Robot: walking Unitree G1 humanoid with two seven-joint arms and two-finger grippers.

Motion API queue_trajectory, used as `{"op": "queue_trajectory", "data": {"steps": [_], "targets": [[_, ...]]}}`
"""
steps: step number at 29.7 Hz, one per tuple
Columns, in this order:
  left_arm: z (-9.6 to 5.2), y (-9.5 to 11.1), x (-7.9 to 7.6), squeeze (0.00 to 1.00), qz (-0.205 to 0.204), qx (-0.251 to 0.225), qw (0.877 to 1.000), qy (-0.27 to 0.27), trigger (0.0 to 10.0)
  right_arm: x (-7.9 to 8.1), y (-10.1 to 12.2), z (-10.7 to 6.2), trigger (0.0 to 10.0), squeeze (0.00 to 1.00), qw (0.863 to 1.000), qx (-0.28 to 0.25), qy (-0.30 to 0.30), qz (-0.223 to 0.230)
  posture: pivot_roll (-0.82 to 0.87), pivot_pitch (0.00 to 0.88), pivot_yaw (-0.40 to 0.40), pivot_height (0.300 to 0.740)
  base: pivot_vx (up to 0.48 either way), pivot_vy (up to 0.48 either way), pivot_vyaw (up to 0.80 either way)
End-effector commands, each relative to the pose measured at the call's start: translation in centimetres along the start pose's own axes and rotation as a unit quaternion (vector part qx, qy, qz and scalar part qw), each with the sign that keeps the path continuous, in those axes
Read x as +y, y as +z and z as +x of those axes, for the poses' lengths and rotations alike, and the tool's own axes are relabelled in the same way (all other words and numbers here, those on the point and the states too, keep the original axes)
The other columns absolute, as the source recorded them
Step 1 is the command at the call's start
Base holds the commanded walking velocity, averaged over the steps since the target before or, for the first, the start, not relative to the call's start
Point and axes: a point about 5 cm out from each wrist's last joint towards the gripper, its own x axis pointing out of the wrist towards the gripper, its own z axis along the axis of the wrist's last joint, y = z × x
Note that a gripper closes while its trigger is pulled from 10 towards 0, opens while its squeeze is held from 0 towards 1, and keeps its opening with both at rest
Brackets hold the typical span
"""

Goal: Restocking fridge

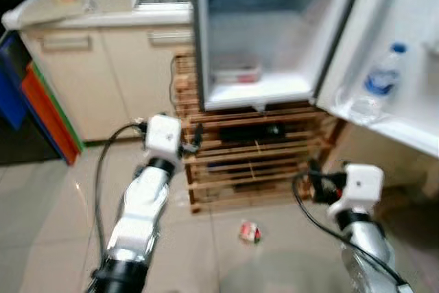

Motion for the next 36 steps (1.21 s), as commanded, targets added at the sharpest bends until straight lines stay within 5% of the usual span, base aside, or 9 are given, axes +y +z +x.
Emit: {"op": "queue_trajectory", "data": {"steps": [1, 11, 36], "targets": [[-0.2, 0.0, 0.8, 0.00, 0.004, -0.001, 1.000, 0.010, 10.0, 0.6, 0.3, 0.4, 10.0, 0.07, 1.000, -0.008, 0.008, 0.003, 0.01, 0.000, 0.007, 0.740, 0.000, -0.465, 0.00], [-0.1, 0.3, 0.7, 0.00, 0.003, -0.009, 1.000, 0.021, 10.0, 0.7, 0.2, 0.6, 10.0, 0.07, 1.000, -0.005, 0.014, 0.001, 0.01, 0.000, 0.001, 0.740, 0.000, -0.459, 0.00], [0.2, 0.6, 1.2, 0.00, 0.003, -0.020, 0.999, 0.047, 10.0, 1.1, -0.6, 0.3, 10.0, 0.07, 1.000, 0.005, 0.019, 0.004, 0.00, 0.000, 0.009, 0.740, 0.376, -0.290, 0.00]]}}
